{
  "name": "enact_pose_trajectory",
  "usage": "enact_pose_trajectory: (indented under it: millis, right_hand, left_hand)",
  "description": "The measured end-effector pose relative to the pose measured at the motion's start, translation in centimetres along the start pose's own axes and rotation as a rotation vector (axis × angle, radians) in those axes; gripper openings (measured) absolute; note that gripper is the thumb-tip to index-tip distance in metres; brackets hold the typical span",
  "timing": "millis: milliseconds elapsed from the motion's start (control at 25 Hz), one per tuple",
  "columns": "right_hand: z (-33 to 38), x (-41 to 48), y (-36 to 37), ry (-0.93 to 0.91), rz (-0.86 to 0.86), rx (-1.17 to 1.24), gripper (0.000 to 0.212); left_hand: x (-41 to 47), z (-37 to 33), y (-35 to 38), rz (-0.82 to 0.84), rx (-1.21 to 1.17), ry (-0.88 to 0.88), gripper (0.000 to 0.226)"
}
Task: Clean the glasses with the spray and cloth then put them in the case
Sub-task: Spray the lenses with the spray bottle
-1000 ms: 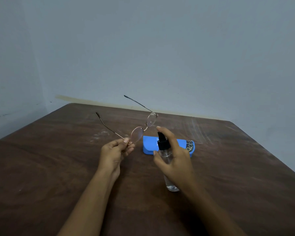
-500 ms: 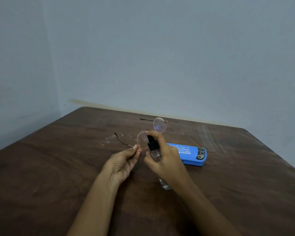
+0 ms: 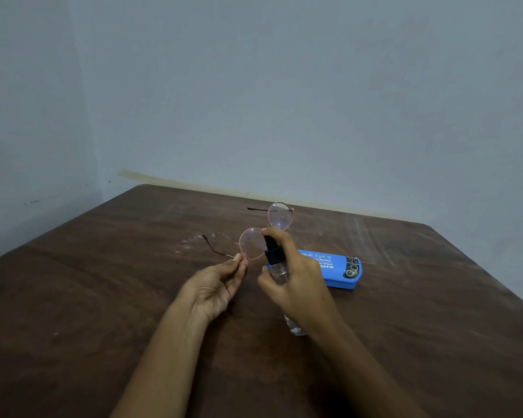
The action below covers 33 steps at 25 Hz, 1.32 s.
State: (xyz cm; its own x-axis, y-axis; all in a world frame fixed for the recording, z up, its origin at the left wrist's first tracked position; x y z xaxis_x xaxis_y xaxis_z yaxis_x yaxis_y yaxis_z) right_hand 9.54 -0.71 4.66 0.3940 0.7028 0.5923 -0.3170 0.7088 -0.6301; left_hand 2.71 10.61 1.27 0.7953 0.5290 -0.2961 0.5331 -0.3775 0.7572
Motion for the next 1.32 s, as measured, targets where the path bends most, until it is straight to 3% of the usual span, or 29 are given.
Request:
enact_pose_trajectory:
  millis: [200, 640, 1320]
  right_hand:
    - [-0.2, -0.1, 0.0, 0.023, 0.001, 0.029, 0.057]
    - [-1.6, -0.2, -3.5, 0.08, -0.257, 0.075, 0.058]
    - [-1.8, -0.5, -3.8, 0.133, -0.24, 0.131, 0.052]
  left_hand:
    - [-0.1, 0.1, 0.1, 0.0, -0.009, 0.003, 0.021]
    - [-0.1, 0.4, 0.2, 0.004, 0.093, 0.0, 0.021]
    - [-0.4, 0.6, 0.2, 0.022, 0.141, -0.019, 0.021]
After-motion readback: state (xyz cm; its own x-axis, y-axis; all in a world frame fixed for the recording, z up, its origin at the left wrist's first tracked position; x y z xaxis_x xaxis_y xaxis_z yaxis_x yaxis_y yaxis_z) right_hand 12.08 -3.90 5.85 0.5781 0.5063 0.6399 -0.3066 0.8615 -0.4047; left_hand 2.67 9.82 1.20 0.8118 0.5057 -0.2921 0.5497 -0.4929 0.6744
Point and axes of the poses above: each hand's wrist, its own x-axis towards the middle knuckle, its own y-axis out of the palm, z = x × y, the point moved 3 cm from there along x, towards the middle knuckle, and after that the axes turned 2 degrees about z, right-handed, at the moved point
